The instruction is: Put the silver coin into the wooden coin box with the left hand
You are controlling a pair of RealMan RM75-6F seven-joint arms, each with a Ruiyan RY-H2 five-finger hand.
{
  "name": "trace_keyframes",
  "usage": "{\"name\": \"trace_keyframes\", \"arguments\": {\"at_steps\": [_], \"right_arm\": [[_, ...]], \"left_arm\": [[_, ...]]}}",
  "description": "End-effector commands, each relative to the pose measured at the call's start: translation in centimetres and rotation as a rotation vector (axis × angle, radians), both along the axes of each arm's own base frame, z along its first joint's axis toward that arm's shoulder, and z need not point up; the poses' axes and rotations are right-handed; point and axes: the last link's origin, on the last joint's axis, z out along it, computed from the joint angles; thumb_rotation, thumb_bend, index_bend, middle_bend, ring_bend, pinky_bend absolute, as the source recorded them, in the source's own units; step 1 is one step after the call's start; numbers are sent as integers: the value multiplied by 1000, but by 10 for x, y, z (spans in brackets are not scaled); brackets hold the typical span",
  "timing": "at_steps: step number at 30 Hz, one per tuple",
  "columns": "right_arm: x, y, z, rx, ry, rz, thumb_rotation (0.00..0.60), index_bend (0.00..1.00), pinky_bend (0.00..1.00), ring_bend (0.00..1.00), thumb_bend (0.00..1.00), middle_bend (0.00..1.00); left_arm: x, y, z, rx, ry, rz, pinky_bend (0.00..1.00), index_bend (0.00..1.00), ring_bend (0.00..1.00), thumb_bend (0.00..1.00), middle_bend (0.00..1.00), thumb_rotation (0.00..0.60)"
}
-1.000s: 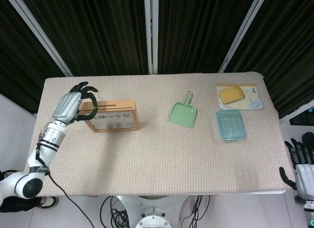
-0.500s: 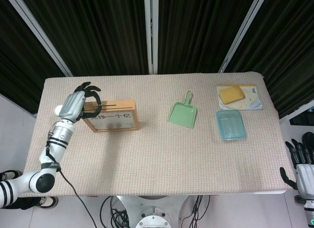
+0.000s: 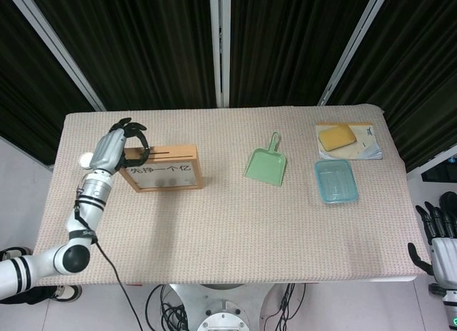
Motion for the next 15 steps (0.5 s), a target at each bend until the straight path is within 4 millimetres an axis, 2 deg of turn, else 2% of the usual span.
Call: {"name": "trace_keyframes", "arguments": {"at_steps": [1,15], "right_arm": [[0,0,0,-2,0,-1,600,0,0,0,336,0],[-2,1,0,0,0,-7,600,0,0,0,336,0]], "left_arm": [[2,0,-1,-8,0,1,72,629,51,447,241,600],[-2,-2,-3,-33,3,28,71,632,51,447,241,600]]}}
